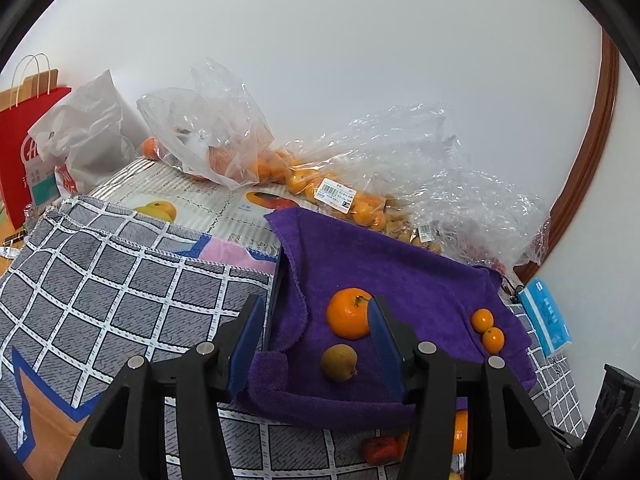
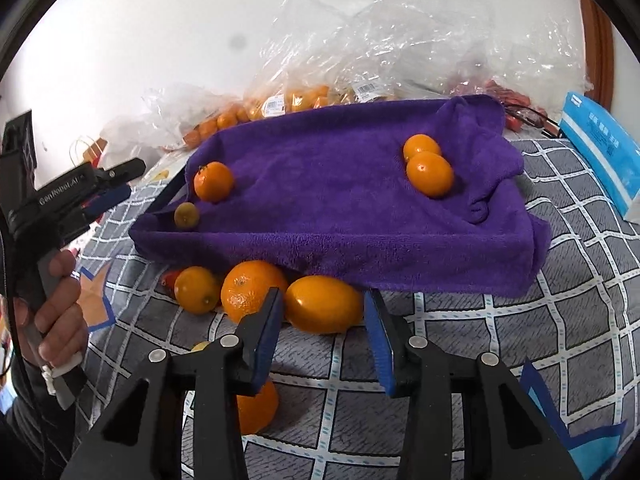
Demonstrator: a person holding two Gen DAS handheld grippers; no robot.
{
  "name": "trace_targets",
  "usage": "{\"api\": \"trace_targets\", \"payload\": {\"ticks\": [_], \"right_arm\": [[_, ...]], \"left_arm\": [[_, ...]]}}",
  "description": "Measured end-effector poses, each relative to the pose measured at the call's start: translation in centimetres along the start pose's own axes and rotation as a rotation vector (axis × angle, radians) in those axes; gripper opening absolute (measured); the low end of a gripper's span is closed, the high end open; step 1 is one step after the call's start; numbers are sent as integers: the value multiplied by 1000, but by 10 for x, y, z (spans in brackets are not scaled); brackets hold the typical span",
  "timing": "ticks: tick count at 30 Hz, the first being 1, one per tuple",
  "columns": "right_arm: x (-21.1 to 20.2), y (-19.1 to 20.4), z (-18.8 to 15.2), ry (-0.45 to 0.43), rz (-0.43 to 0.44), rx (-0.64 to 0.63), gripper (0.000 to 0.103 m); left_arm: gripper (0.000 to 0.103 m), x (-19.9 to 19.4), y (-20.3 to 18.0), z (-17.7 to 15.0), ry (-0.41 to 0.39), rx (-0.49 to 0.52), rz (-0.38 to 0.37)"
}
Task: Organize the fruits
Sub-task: 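Move right gripper to the elongated orange fruit while left gripper approaches the small red fruit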
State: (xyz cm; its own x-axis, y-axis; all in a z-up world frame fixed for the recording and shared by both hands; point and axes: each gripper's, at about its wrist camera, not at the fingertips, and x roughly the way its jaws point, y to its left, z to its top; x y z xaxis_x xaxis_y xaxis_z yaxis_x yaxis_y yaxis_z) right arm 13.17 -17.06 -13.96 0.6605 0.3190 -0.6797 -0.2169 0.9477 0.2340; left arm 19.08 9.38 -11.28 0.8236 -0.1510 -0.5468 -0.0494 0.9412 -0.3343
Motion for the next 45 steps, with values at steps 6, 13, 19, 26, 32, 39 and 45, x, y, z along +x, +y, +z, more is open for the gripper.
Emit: {"api": "trace_targets", "payload": {"ticks": [6,13,19,26,32,39,45], "right_arm": [[-2,-3,-1,-4,5,5,41],[-24,-8,-11,-9,-86,-51,42],[-18,-4,-19,23,-145,-119,48],[-6,-7,-15,42,-161,-89,44],[-19,-16,-16,-22,-144,-37,44],[-29,-29,-15,-61,-157,47,44],[-30,-29,-15,-74,-144,51,44]], "left_arm": [[51,1,-1,-1,2,12,10],[51,3,2,-1,16,-6,0],[51,0,-4,-3,-6,30,13],[51,3,-9,-6,-2,50,16],[51,-2,-16,-9,-11,87,-10],[51,-19,-23,-12,88,122,-76],[50,-22,-13,-38,258,40,-112]]}}
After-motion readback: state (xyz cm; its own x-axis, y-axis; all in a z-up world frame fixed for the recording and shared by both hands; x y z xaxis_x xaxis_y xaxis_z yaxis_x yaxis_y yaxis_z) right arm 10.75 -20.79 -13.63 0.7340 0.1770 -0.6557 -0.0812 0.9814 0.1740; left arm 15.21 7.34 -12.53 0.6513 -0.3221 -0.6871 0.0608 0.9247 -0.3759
